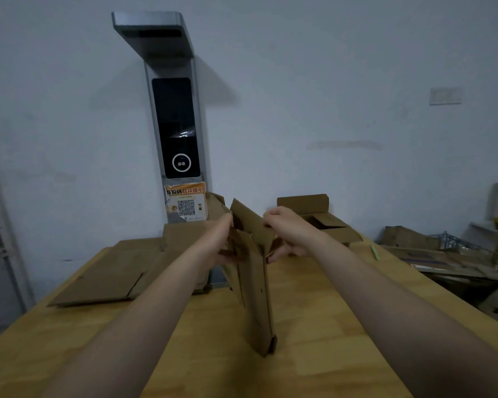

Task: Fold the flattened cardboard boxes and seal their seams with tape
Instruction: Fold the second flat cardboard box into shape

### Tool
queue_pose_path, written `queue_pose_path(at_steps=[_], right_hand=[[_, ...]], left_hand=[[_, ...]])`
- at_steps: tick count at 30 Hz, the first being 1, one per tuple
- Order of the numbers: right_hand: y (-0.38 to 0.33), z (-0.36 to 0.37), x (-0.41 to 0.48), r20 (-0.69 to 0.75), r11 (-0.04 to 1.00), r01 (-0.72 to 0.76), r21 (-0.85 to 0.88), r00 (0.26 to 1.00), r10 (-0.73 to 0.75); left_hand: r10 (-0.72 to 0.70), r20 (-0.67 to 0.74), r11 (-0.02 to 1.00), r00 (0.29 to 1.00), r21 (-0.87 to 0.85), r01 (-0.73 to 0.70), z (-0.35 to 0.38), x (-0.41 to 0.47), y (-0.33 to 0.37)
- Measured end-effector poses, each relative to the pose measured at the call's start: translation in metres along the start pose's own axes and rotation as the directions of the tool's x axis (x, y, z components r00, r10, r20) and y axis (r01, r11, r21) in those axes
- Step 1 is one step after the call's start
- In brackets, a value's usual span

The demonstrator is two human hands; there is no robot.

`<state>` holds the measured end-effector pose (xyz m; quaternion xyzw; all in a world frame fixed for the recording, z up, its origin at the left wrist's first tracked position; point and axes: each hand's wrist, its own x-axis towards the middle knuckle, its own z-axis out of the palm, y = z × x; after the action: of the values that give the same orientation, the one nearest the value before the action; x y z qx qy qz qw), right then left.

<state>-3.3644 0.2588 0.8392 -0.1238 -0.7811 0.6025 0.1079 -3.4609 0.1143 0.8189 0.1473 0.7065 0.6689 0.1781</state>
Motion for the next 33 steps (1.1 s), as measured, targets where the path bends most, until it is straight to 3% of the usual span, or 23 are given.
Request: queue_pose_path(at_steps=[8,10,12,14,17,22,30,33], right_hand=[[0.003,-0.009,0.01,-0.032,0.988,-0.005,-0.156,0.999,0.0],[0.005,-0.008,0.011,-0.027,0.981,0.019,-0.192,0.999,-0.025],[0.006,-0.007,0.013,-0.017,0.97,0.046,-0.237,0.999,-0.051],[0.008,-0.007,0.015,-0.006,0.966,0.042,-0.256,0.999,-0.046],[0.01,-0.009,0.019,-0.016,0.969,0.004,-0.249,1.0,-0.008],[0.019,-0.018,0.023,-0.048,0.985,-0.034,-0.167,0.999,0.026],[0.047,-0.031,0.015,-0.178,0.999,-0.022,-0.035,0.984,0.015],[0.048,-0.04,0.011,-0.237,0.999,-0.016,-0.031,0.972,0.009]], left_hand=[[0.006,-0.116,0.99,0.993,0.138,0.011,-0.03,0.02,0.002],[0.123,-0.121,0.958,0.985,0.274,-0.086,-0.034,0.023,0.001],[0.304,-0.037,0.837,0.952,0.487,-0.249,-0.037,0.025,-0.001],[0.398,0.061,0.729,0.915,0.585,-0.356,-0.037,0.028,-0.002],[0.373,0.088,0.726,0.924,0.592,-0.349,-0.036,0.028,0.0],[0.344,-0.084,0.8,0.935,0.549,-0.244,-0.042,0.03,-0.001],[0.325,-0.086,0.796,0.942,0.562,-0.224,-0.042,0.012,-0.021],[0.262,-0.157,0.897,0.952,0.403,-0.18,-0.04,0.006,-0.017]])
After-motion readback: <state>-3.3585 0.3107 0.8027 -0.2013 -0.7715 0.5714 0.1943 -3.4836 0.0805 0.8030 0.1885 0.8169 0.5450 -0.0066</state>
